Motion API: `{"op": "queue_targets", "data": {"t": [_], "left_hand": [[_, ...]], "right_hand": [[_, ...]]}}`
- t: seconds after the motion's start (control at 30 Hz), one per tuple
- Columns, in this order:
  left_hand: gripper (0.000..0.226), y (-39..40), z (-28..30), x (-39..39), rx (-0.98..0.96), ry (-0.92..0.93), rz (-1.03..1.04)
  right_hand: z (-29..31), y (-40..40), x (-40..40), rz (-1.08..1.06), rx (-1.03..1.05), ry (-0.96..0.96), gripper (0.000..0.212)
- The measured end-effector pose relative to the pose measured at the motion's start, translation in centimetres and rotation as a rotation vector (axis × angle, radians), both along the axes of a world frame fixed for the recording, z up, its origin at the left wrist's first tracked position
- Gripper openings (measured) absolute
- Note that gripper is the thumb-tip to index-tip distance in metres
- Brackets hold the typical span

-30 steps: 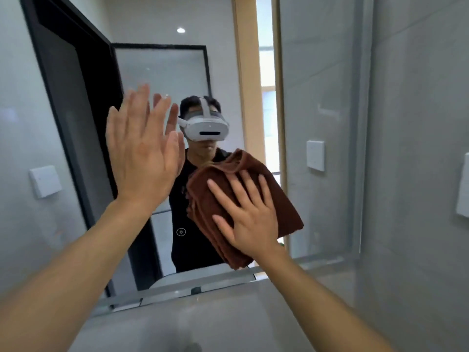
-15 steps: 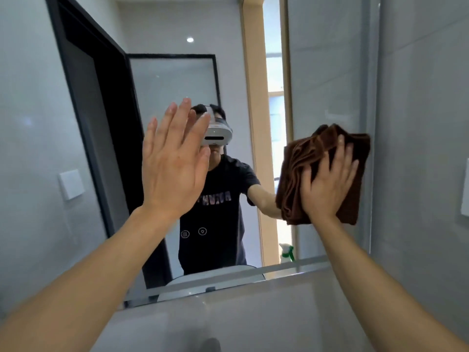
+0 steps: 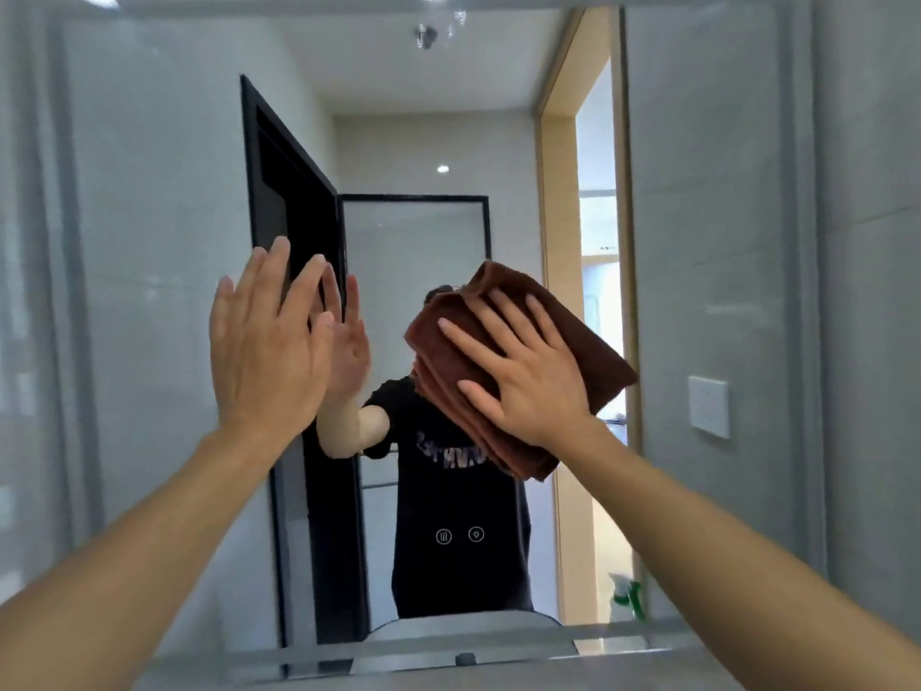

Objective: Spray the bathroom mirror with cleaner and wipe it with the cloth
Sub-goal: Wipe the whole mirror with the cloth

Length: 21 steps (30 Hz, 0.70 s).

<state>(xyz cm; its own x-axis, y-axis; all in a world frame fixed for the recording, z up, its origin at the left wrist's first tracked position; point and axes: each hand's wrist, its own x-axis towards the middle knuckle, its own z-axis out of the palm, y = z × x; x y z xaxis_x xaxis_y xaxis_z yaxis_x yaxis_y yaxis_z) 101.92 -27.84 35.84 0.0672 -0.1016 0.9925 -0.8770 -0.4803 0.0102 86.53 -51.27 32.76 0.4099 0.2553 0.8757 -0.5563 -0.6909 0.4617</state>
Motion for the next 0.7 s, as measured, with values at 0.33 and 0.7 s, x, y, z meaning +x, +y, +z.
{"op": "queue_targets", "data": {"t": [0.33,0.7], "left_hand": [[0.05,6.2,1.9,4.8,0.033,0.02,0.141],[0.049,5.7,2.7,4.8,0.017,0.006,0.094]], "right_hand": [[8.4,1.8,1.7,-0.051,0.407,-0.503,0.056],[-1.1,11.3,12.5,0.106,-0.238,0.435,0.064]]}}
